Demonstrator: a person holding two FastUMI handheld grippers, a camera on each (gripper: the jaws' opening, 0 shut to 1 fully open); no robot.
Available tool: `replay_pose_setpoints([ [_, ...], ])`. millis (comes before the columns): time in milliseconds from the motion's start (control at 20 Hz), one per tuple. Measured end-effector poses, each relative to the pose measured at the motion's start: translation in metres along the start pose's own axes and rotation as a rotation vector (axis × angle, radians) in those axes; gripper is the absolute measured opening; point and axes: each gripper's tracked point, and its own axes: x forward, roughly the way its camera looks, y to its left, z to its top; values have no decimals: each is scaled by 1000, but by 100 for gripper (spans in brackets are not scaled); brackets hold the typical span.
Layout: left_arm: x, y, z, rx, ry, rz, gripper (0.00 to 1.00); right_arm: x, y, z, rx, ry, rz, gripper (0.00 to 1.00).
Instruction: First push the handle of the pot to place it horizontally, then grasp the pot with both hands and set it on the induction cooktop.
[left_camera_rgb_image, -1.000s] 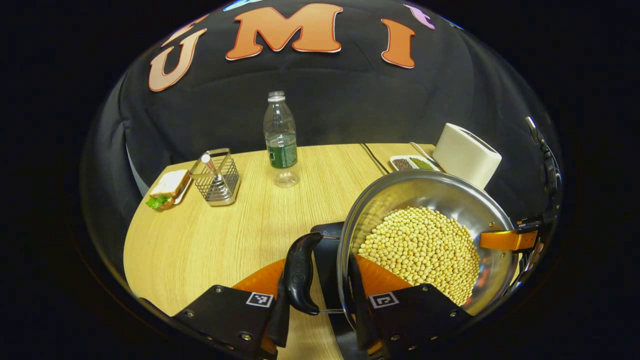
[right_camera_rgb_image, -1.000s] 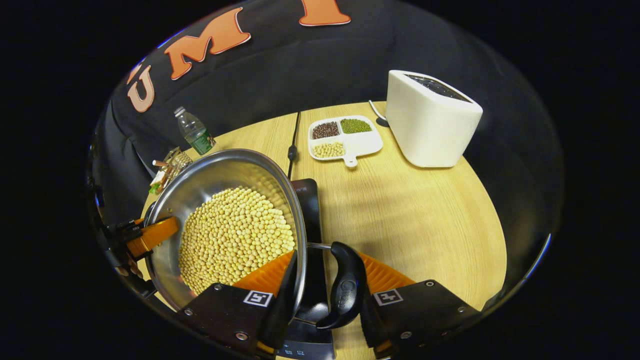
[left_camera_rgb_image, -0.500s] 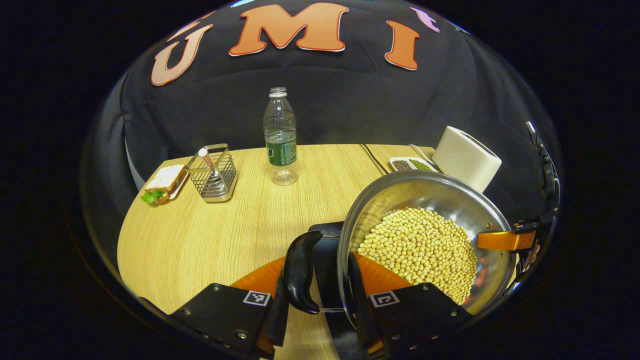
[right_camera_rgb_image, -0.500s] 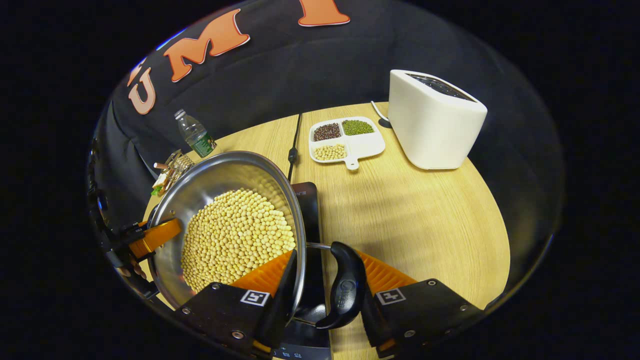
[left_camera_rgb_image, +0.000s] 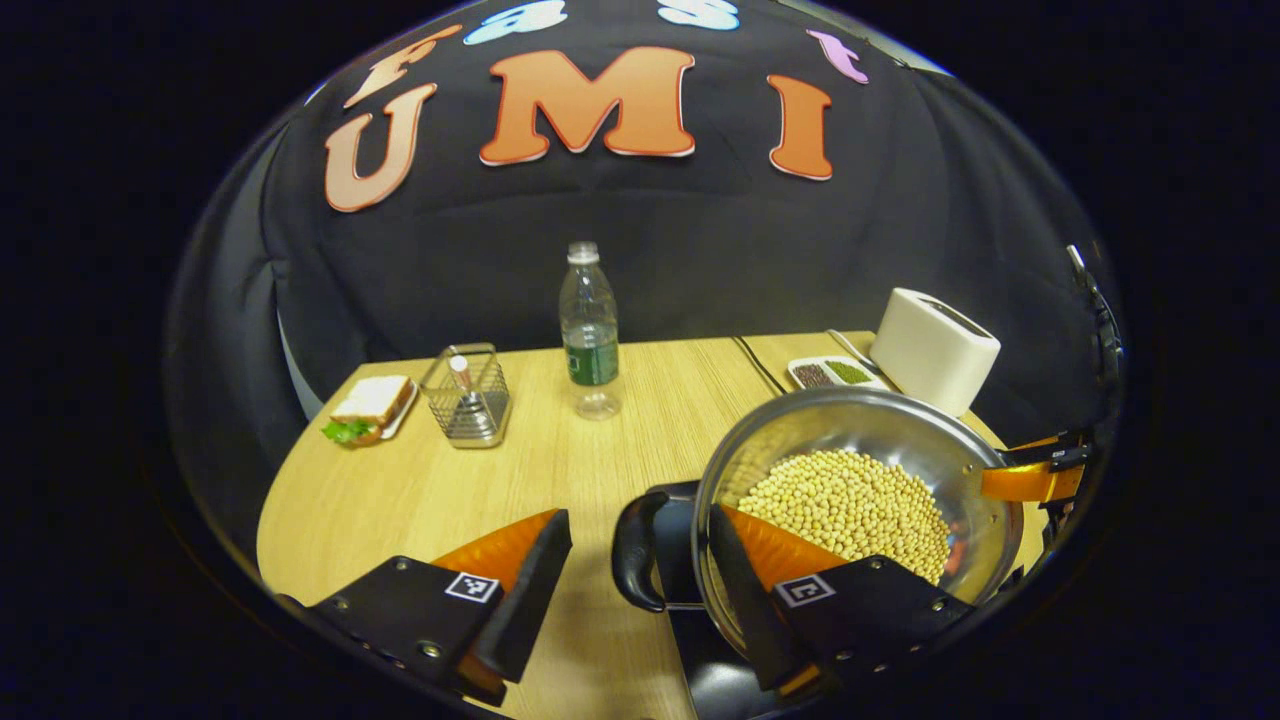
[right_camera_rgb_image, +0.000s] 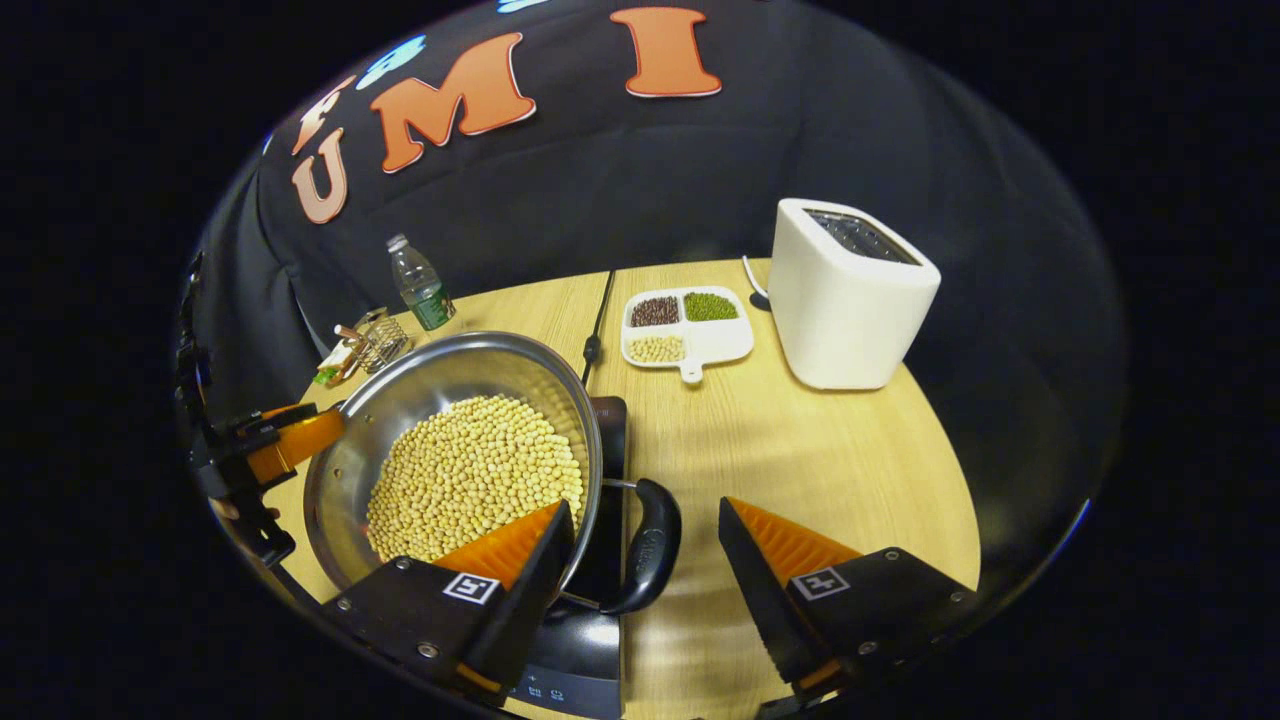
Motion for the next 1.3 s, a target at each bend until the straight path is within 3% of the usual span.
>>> replay_pose_setpoints([
  [50,-10,4,12,0,-40,14,90,-19,-7,8,-17,-27,-15,92],
  [250,-61,17,75,-6,-243,60,89,-84,-19,53,-51,-204,-54,94],
  [500,-150,26,163,-102,-523,36,89,-170,-17,126,-55,-511,-51,94],
  [700,-222,49,210,-143,-676,42,88,-245,-13,169,-48,-720,-42,93],
  [850,-270,73,234,-159,-749,63,88,-283,-5,187,-37,-805,-17,93],
  [900,-283,82,239,-175,-766,72,88,-293,0,189,-33,-819,-9,98],
  [1000,-309,95,247,-209,-812,78,87,-317,5,201,-31,-876,0,93],
  [1100,-338,110,255,-229,-880,96,88,-337,12,212,-60,-934,-2,93],
  [1150,-352,115,261,-234,-915,103,86,-346,18,216,-79,-952,-1,98],
  [1250,-370,116,266,-218,-950,107,86,-361,34,219,-109,-975,14,93],
  [1300,-376,118,265,-212,-955,112,87,-367,41,220,-120,-987,23,98],
])
